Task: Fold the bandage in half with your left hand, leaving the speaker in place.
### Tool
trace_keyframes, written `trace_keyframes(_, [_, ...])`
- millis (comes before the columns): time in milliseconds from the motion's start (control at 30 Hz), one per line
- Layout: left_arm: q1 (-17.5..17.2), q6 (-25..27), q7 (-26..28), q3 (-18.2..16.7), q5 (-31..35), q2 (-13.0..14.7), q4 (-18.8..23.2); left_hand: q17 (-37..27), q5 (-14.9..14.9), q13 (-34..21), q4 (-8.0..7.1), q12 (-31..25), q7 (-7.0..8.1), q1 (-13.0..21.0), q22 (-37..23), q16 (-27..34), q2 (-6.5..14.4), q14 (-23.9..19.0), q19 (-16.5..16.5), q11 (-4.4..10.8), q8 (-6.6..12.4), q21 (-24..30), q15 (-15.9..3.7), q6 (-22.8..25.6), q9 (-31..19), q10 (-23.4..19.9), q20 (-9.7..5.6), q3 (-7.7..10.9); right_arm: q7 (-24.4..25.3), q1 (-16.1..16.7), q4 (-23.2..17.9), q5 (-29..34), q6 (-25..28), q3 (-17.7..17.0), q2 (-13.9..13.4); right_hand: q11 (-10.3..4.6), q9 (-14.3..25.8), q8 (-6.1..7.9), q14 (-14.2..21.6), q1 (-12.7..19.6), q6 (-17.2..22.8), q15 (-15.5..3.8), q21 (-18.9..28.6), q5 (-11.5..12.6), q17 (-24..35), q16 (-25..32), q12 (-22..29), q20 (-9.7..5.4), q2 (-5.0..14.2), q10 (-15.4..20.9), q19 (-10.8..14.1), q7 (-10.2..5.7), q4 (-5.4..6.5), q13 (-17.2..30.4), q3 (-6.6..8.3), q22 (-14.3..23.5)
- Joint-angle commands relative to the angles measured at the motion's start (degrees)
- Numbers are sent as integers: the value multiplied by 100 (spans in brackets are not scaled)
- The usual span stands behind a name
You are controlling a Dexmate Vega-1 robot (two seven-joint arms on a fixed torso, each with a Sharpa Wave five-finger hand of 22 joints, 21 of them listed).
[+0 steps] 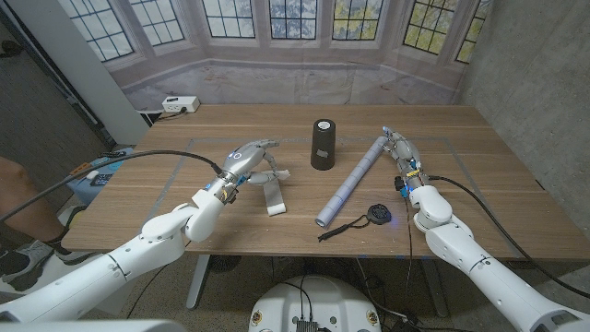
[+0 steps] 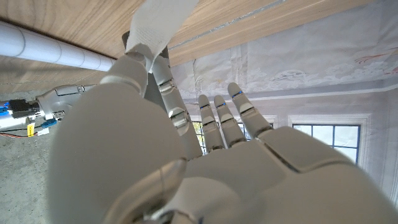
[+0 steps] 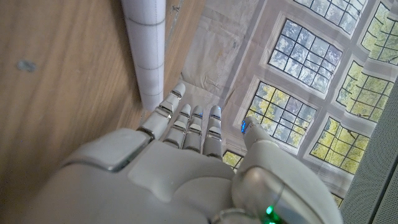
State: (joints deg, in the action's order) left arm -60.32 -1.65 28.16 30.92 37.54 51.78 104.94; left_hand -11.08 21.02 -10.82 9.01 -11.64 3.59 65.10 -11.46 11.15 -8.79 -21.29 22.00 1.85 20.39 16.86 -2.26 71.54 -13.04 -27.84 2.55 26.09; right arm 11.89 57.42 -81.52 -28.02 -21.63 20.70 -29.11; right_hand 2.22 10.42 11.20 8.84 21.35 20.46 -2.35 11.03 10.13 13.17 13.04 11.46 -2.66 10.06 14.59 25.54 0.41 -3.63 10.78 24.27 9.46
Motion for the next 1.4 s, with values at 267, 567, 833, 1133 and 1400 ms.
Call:
trace_keyframes(267, [-122, -44, 111, -24, 49, -58, -60, -8, 44, -5, -4, 20, 0, 704, -15, 2, 772, -9, -9, -6, 54, 50, -4, -14, -11, 1, -25, 52, 65, 126, -69, 14, -16, -10, 12, -27, 13, -35, 50, -23, 34, -110, -5, 6, 17, 43, -16, -198, 20, 32, 31, -7, 13, 18, 34, 22])
trace_keyframes(567, [-114, -68, 41, 28, 8, -92, -125, -8, 52, -5, -3, 20, 0, 697, -14, 3, 770, -13, -12, 5, 68, 53, -8, -24, -20, -1, -29, 64, 132, 205, -115, 36, -37, -25, 17, -27, 13, -35, 51, -22, 35, -112, -6, 6, 17, 43, -17, -198, 20, 30, 27, -11, 13, 18, 36, 22])
trace_keyframes(833, [-129, -95, -2, 48, -61, -96, -168, -8, 58, -5, -1, 21, 4, 693, -14, 2, 768, -10, -20, 5, 79, 52, 0, -27, -24, -1, -27, 74, 213, 307, -192, 52, -41, -52, 10, -42, 14, -34, 54, -22, 39, -106, -4, 6, 18, 44, -14, -192, 19, 40, 33, -9, 14, 18, 38, 22])
trace_keyframes(1133, [-178, -150, -115, 51, -175, -77, -107, -9, 67, -5, -1, 23, -3, 688, -13, 3, 772, -12, -31, -16, 82, 52, 1, -41, -18, 2, -18, 88, 265, 422, -268, 27, -73, -105, 2, -22, 14, -32, 59, -23, 43, -100, -3, 6, 18, 46, -15, -188, 19, 38, 36, -1, 15, 18, 39, 22])
trace_keyframes(1400, [-336, -57, -143, 5, -226, -43, 25, -9, 73, -5, -2, 23, 5, 683, -13, 2, 775, -10, -34, -5, 95, 54, 3, -42, -25, 2, -21, 98, 242, 499, -287, -9, -124, -142, -12, -24, 14, -30, 58, -24, 49, -107, -3, 6, 19, 46, -12, -189, 19, 47, 34, -3, 17, 19, 40, 22])
